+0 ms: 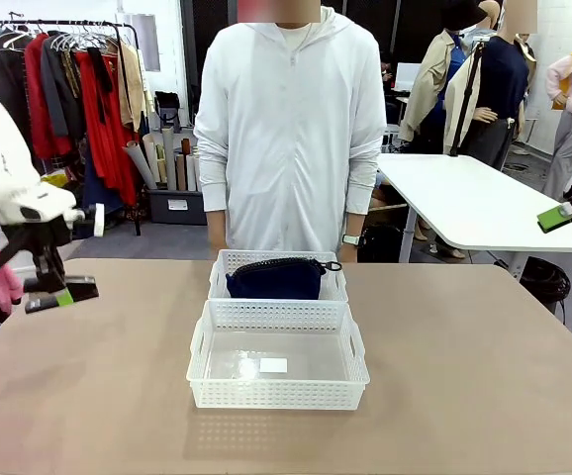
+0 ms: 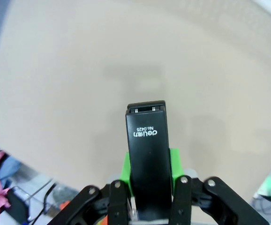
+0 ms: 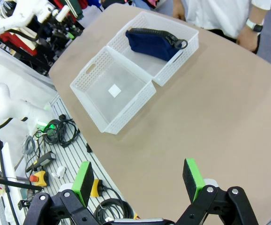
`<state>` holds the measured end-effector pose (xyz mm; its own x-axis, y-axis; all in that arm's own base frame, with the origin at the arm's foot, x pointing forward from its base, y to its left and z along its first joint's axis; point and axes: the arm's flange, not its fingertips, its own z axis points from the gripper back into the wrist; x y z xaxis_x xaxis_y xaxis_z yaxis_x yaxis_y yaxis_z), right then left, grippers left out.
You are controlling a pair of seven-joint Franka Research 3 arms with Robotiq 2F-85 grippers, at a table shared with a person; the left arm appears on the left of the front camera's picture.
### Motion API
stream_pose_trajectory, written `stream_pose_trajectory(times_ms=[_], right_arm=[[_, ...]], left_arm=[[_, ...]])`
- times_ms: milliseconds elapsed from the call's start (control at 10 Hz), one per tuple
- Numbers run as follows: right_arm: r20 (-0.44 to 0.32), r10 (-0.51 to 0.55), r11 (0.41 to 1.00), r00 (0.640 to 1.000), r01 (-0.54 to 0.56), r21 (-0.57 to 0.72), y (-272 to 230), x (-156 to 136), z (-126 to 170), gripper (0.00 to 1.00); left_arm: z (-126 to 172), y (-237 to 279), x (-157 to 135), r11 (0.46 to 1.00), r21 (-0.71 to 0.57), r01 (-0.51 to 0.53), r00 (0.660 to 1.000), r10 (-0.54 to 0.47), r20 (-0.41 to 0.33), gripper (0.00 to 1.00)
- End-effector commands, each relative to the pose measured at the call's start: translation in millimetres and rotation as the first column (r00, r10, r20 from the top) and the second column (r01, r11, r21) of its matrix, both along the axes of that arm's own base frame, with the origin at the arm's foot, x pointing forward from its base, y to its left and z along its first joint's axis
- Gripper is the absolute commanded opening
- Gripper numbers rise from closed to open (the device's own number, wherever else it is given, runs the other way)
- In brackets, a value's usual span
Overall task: Distribute items into two baskets.
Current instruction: Pick up the Stapler that the person points to.
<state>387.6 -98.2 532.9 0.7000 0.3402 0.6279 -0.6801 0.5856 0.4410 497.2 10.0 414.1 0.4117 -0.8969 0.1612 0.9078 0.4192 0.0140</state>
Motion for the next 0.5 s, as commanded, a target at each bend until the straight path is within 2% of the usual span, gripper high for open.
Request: stream_pose_trajectory(times_ms=[0,200,400], right_arm=[[0.001,0.000,1.000,1.000,0.000,0.002,1,0,1,1.00],[0.001,0.000,1.000,1.000,0.000,0.002,1,0,1,1.00],[0.001,0.000,1.000,1.000,0.000,0.002,1,0,1,1.00]], left_arm=[[38,-15,-23,0.999,0.045,0.003,1.000,-0.005,0.028,0.00],[70,-36,-39,0.996,0.070,0.048,0.998,-0.051,0.044,0.00],[84,-60,-54,0.988,0.053,0.146,0.989,-0.147,0.031,0.00]])
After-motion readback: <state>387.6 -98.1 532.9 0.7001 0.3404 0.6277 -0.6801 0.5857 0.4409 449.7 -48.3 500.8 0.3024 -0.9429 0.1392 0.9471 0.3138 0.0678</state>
